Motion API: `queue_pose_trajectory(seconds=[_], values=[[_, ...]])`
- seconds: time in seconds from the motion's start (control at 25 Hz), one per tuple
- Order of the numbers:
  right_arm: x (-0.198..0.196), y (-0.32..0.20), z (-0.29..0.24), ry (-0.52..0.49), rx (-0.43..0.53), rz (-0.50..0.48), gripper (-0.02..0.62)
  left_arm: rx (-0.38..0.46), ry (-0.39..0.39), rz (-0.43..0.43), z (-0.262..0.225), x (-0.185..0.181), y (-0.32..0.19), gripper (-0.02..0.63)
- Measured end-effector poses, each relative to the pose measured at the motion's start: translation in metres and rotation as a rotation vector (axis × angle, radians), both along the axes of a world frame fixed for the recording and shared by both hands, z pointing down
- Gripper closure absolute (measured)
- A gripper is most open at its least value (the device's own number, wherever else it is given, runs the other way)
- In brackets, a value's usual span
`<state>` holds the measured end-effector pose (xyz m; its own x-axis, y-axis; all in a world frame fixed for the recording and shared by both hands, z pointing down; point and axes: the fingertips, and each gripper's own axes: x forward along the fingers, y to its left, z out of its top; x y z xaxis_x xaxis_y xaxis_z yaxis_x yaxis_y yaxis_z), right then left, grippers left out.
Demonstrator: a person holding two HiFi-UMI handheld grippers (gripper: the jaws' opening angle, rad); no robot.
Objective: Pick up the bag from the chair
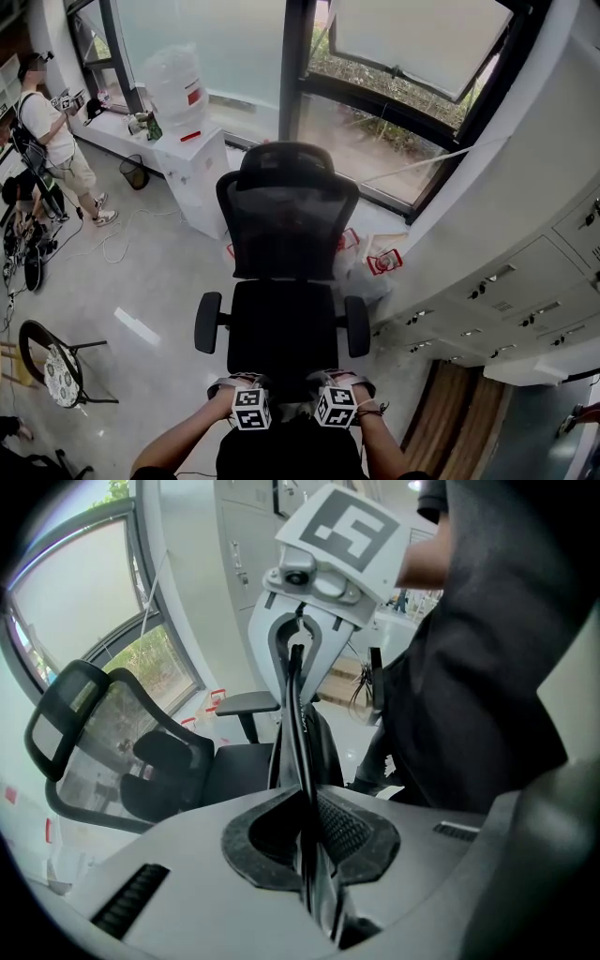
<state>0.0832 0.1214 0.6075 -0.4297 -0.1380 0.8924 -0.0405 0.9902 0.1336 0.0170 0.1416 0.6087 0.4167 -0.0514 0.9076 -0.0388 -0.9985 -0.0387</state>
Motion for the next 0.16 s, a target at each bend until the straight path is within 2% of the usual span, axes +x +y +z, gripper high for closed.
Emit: queue_pose_trajectory(seconds=[0.16], values=[[-0.0025, 0.0031, -0.0013, -0.003, -0.002, -0.001, 0.577, 0.002, 0.001, 0.006, -0.0017, -0.0025, 0.0027, 0.58]])
